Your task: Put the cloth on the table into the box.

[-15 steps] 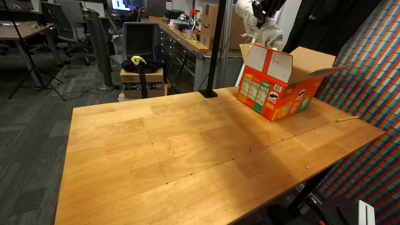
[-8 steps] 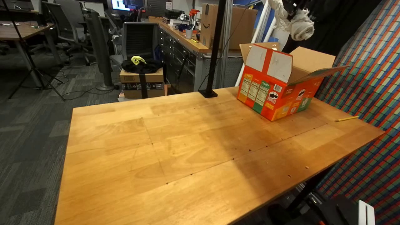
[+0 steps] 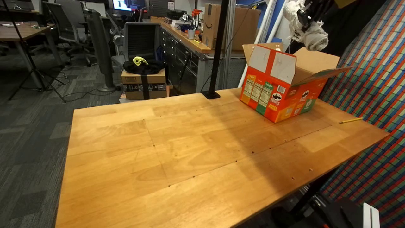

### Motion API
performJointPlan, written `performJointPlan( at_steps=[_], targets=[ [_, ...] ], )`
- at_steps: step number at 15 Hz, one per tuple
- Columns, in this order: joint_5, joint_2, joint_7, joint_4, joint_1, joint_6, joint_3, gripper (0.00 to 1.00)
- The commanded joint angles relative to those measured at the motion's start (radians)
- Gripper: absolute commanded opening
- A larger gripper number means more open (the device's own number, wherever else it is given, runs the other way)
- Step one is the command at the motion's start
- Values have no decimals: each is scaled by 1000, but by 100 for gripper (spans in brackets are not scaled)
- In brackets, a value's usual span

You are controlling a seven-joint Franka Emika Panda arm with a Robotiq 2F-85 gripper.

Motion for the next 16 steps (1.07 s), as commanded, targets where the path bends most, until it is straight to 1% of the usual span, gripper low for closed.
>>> performJointPlan(
  at_steps=[1,5,7,8,9,10,11,16],
  targets=[
    [36,10,-64,-54,-6,108,-51,5],
    [72,30,-133,-114,-9,212,-92,5],
    [94,39,-166,-133,-12,239,-105,5],
    [101,43,-176,-139,-15,238,-107,8],
    [109,47,-182,-144,-17,240,-109,18],
    [86,51,-147,-136,-22,203,-91,17],
    [90,54,-153,-140,-23,205,-93,19],
    [96,56,-159,-142,-24,208,-95,19]
  ],
)
